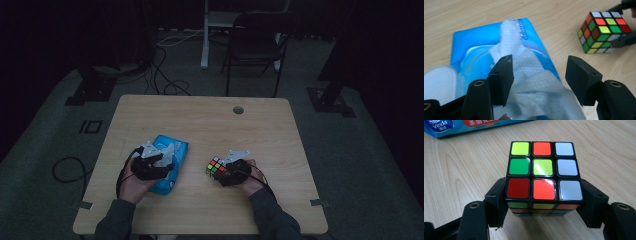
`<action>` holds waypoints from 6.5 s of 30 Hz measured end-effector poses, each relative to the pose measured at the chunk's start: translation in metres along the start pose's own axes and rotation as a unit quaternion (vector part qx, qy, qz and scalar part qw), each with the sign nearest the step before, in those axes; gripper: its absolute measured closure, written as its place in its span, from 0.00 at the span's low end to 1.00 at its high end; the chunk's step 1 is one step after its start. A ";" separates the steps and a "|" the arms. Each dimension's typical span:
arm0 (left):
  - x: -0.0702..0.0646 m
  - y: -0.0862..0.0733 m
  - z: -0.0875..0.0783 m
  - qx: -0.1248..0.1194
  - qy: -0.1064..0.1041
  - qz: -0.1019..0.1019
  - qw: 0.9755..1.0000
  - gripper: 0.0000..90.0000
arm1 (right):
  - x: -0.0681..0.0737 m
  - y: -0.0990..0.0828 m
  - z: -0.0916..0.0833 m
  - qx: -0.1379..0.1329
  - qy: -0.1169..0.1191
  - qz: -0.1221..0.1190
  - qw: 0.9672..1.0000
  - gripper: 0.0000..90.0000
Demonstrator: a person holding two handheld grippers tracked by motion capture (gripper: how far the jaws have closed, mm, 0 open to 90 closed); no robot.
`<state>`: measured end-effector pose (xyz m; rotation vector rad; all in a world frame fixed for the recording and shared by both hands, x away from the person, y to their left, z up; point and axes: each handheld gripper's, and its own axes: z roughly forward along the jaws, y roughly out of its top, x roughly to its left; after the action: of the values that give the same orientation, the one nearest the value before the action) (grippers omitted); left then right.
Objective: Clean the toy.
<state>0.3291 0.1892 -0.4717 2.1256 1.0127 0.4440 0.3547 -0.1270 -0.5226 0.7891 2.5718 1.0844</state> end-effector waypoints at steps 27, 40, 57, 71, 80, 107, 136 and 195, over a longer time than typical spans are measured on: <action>-0.026 0.024 -0.001 -0.027 -0.050 0.013 0.998 0.99 | 0.000 -0.001 0.000 -0.004 -0.001 0.002 1.000 0.38; -0.036 0.030 -0.003 -0.037 -0.076 0.024 0.996 0.64 | 0.001 -0.001 0.000 -0.005 -0.002 0.001 1.000 0.38; -0.002 0.010 -0.007 -0.013 0.015 -0.001 1.000 0.50 | 0.000 -0.001 0.000 -0.005 -0.001 0.002 1.000 0.38; 0.006 -0.001 0.014 0.018 0.032 -0.019 0.999 0.71 | 0.000 -0.001 0.000 -0.005 0.000 0.000 1.000 0.38; 0.011 -0.001 0.011 0.003 0.017 -0.034 0.999 0.71 | 0.000 -0.001 0.000 -0.004 0.000 0.000 1.000 0.38; 0.011 0.005 0.008 -0.005 0.030 -0.017 0.999 0.96 | -0.001 -0.001 0.000 -0.003 0.004 0.001 1.000 0.38; -0.002 0.062 0.001 -0.066 -0.019 0.034 0.997 0.97 | 0.013 0.002 -0.004 -0.015 -0.041 -0.062 0.997 0.38; -0.067 0.120 0.086 -0.025 -0.137 0.131 0.982 0.96 | 0.067 0.010 -0.011 -0.029 -0.230 -0.260 0.938 0.38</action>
<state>0.3991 0.0457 -0.4411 2.2102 0.5641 0.2874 0.2985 -0.0899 -0.5089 0.2666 2.1497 0.7017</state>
